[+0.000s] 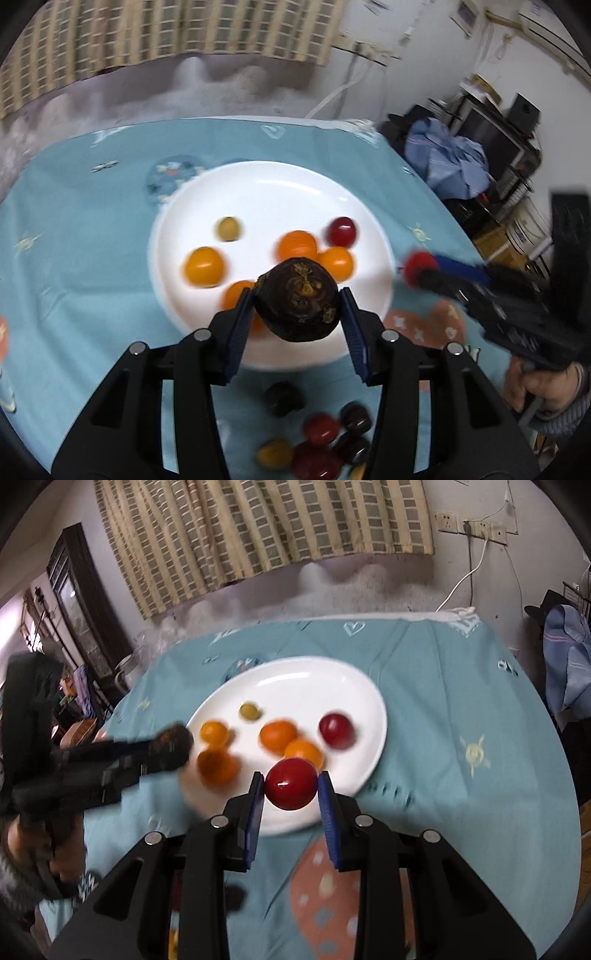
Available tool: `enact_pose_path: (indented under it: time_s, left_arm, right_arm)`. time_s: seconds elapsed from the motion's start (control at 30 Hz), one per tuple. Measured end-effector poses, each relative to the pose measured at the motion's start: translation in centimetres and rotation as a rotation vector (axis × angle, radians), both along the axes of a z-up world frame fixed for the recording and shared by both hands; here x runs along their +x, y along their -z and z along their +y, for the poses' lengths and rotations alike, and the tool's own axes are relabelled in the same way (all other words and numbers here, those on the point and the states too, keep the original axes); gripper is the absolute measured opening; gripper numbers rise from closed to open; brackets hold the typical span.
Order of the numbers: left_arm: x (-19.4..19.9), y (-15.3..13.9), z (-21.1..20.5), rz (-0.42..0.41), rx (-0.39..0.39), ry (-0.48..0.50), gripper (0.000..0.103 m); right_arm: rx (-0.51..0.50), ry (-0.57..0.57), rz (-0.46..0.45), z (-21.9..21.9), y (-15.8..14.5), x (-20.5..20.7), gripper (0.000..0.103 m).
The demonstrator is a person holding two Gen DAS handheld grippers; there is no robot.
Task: Organize fruits
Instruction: 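Place the brown fruit and small red fruit on the white plate, opening both grippers, then grasp a large dark red plum with the left gripper while the right grasps a speckled fruit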
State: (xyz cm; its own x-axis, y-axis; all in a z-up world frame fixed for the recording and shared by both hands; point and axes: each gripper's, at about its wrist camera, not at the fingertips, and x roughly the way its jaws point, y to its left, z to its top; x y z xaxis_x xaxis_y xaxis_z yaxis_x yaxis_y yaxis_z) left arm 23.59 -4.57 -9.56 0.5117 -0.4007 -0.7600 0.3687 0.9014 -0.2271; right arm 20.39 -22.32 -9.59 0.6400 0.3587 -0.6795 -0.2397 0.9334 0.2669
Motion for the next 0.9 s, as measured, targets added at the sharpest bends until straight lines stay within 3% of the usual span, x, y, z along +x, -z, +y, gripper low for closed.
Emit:
enact_pose_path:
  time_s: [0.13, 0.23, 0.3, 0.43, 0.53, 0.73, 0.9]
  left_arm:
    - [0.6, 2.6, -2.1, 0.047, 0.019, 0.023, 0.05]
    - [0.8, 3.5, -2.1, 0.066, 0.001, 0.002, 0.059]
    - [0.8, 3.0, -1.8, 0.051, -0.004, -0.014, 0.063]
    - [0.0, 1.9, -0.2, 0.032, -0.007, -0.048, 0.063]
    - [-1.7, 1.4, 2.0, 0.032, -0.007, -0.088, 0.063]
    - [-7.2, 3.0, 5.1, 0.099, 0.049, -0.112, 0.063]
    - [-11.1, 4.5, 4.9, 0.144, 0.055, -0.085, 0.063]
  right_arm:
    - [-0.039, -0.017, 0.052, 0.5, 1.3, 3.3, 0.031]
    - [-0.027, 0.015, 0.078, 0.0, 2.2, 4.4, 0.039]
    - [0.001, 0.04, 0.052, -0.4, 1.8, 4.0, 0.071]
    - [0.005, 0.059, -0.028, -1.2, -0.1, 2.1, 0.071]
    - [0.048, 0.079, -0.037, -2.4, -1.1, 0.1, 0.071]
    - [0.061, 0.106, 0.041, -3.6, 0.0, -4.9, 0.071]
    - [0.063, 0.097, 0.115, -3.2, 1.6, -8.8, 0.071]
